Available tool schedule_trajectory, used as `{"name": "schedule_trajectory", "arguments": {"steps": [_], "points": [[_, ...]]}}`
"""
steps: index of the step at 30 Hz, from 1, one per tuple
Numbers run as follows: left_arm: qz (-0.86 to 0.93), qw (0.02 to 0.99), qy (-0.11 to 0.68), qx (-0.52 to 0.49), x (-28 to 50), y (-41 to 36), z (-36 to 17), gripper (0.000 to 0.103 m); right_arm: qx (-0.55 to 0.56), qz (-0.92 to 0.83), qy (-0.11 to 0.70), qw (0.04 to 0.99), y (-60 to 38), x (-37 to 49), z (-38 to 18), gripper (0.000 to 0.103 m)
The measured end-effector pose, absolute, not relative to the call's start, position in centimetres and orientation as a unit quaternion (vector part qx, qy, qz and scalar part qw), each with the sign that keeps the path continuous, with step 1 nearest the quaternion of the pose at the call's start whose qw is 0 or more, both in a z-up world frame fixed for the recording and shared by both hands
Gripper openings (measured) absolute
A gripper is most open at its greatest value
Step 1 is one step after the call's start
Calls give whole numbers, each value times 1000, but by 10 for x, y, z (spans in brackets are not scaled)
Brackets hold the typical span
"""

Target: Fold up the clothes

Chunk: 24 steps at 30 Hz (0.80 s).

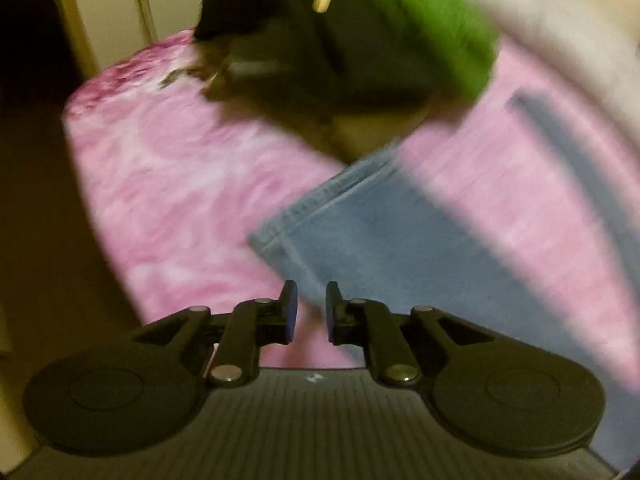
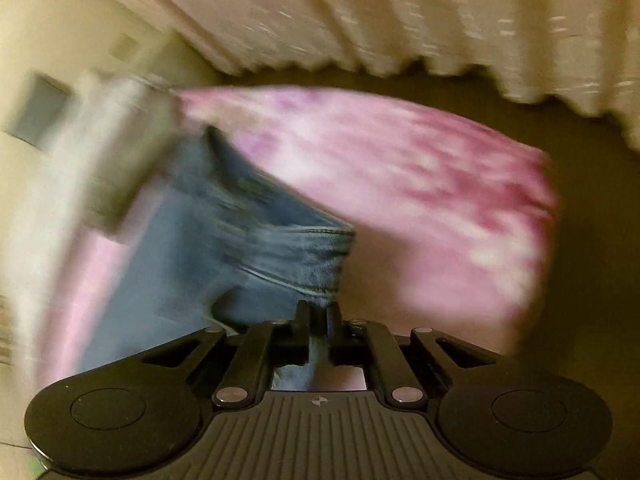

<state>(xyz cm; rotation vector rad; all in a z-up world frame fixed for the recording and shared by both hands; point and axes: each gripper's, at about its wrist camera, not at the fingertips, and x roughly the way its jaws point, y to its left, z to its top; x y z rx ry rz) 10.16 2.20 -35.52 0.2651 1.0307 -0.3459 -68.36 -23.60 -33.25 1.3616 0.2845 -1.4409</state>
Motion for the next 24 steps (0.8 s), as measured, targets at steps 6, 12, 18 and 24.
{"name": "schedule_trajectory", "arguments": {"steps": [6, 12, 18, 24], "points": [[-182, 860, 421, 226, 75, -6, -334, 23, 514, -651, 198, 522, -231, -679, -324, 56], [-316, 797, 441, 265, 32, -75, -343, 35, 470, -586, 261, 606, -253, -653, -325, 56], [-350, 765, 438, 318, -14, -130, -349, 28, 386, -613, 354, 592, -263, -646, -330, 56], [-384, 762, 431, 294, -45, -172, -329, 30, 379, -536, 291, 696, -313, -652, -314, 56]]}}
